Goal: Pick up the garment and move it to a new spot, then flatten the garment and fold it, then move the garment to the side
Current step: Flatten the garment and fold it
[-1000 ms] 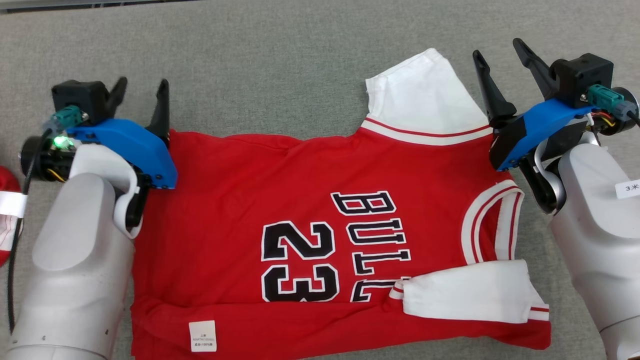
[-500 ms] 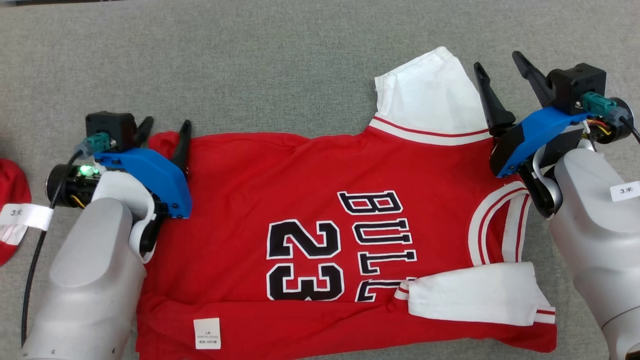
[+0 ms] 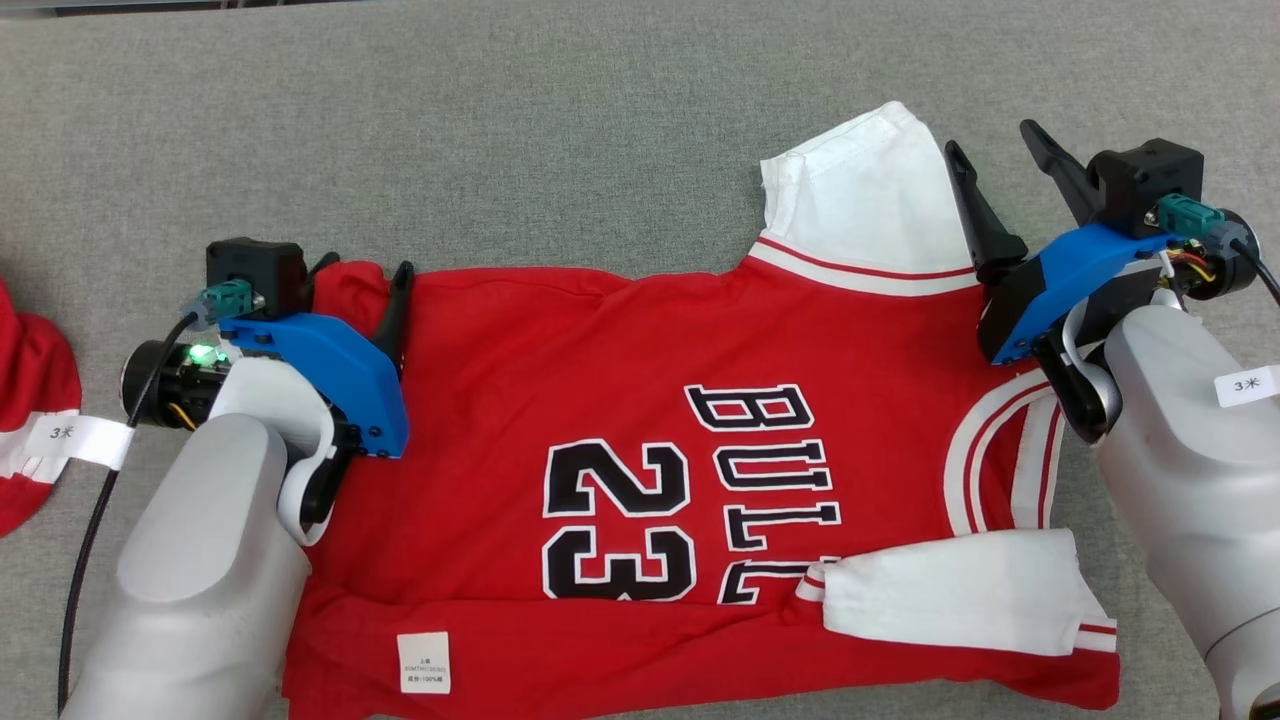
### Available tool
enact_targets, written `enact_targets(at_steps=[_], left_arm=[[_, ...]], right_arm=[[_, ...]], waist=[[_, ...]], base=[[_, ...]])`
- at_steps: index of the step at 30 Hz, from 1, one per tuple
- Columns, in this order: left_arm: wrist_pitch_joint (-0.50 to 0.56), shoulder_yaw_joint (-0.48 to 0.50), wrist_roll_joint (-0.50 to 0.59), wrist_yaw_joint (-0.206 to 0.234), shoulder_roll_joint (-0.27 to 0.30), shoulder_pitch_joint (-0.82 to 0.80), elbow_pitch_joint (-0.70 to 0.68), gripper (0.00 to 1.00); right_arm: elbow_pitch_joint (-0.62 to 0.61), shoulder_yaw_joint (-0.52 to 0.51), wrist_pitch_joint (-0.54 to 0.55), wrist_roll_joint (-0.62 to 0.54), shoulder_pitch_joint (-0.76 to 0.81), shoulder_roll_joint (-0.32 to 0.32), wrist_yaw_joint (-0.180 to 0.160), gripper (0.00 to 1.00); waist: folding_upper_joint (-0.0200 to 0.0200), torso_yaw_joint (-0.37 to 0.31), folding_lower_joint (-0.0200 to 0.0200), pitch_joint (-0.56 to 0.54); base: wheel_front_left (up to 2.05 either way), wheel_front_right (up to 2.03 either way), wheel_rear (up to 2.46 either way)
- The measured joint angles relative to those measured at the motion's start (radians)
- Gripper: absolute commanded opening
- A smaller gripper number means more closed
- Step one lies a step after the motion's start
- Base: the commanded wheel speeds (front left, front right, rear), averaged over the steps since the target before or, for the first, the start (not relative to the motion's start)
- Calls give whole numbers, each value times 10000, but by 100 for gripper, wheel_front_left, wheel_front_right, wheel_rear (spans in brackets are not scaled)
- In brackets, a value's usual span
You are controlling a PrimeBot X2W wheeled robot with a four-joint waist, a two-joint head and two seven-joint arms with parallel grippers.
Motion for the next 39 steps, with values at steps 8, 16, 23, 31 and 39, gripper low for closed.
enact_targets(at_steps=[8, 16, 23, 31, 39], left_arm=[[667, -88, -167, 228, 67, 383, -656, 0], [537, -207, -46, 460, 123, 520, -1530, 0], [466, -431, 75, 591, 0, 616, -2253, 0], [443, -644, 100, 608, -174, 608, -2610, 0], [224, -756, 84, 600, -393, 283, -2541, 0]], right_arm=[[194, 167, -27, 174, -58, -33, -2, 100], [493, 228, 29, 660, -321, -119, -2, 100], [1093, 639, 757, 811, -1164, -328, 0, 100], [1906, 1058, 1778, 1246, -1877, -502, 0, 100], [2301, 1739, 2754, 1517, -2470, -736, -2, 100]], waist=[[0, -4, 0, 30], [0, 244, 0, 108], [0, 657, 0, 302], [0, 1149, 0, 587], [0, 1475, 0, 959]], base=[[0, 0, 0], [0, 0, 0], [0, 0, 0], [0, 0, 0], [0, 0, 0]])
